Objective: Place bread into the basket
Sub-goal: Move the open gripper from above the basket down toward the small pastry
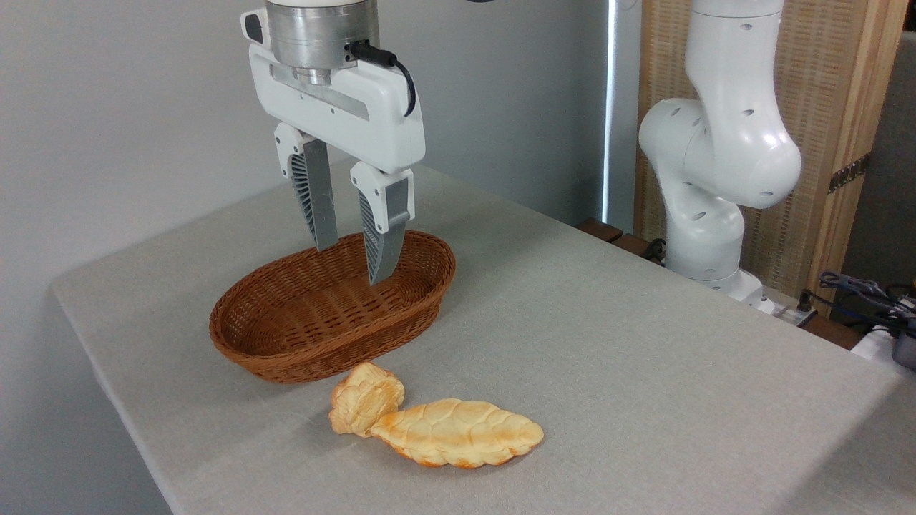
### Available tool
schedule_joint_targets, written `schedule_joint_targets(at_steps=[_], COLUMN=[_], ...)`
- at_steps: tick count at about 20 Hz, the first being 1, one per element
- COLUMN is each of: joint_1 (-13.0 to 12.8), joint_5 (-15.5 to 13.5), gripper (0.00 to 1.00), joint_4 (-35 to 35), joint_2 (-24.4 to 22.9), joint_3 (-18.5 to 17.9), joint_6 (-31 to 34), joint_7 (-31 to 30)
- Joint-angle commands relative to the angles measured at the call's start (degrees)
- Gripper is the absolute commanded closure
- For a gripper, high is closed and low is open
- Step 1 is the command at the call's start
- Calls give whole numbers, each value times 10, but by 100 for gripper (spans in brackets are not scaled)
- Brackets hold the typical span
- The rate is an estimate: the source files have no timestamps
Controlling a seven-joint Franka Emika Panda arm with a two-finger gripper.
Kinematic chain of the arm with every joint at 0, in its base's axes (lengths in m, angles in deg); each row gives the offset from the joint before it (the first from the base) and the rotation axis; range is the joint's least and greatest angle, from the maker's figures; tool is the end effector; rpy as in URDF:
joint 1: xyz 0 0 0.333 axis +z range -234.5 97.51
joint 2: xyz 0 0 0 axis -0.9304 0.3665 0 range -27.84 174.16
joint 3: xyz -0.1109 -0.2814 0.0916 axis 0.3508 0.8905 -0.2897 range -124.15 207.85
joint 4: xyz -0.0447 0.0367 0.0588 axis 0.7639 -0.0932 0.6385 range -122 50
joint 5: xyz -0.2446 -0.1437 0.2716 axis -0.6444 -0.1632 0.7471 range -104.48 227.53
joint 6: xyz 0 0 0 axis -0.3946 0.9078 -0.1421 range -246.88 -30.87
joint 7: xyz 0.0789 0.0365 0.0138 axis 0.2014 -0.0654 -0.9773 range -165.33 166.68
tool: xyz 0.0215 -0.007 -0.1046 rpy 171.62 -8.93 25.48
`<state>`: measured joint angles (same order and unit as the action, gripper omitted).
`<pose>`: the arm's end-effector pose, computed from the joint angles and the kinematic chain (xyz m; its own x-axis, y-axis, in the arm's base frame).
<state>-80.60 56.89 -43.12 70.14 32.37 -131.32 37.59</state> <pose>0.5517 -0.0302 0.6094 0.7718 -0.6231 0.1269 -0.6297 -0.7767 0.0162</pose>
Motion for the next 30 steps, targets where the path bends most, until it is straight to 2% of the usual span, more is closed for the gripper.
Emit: schedule_joint_targets(at_steps=[1, 19, 23, 25, 26, 30], joint_1=[25, 24, 28, 27, 26, 26], joint_5=[-3, 0, 0, 21, 34, 30], gripper=[0, 0, 0, 0, 0, 0], joint_4=[6, 4, -1, -21, -46, -92], joint_2=[-3, -1, 1, 6, 6, 25], joint_3=[0, -2, -7, -6, -6, -5], joint_6=[18, 19, 11, -13, -56, -112], joint_7=[38, 42, 87, 102, 103, 102])
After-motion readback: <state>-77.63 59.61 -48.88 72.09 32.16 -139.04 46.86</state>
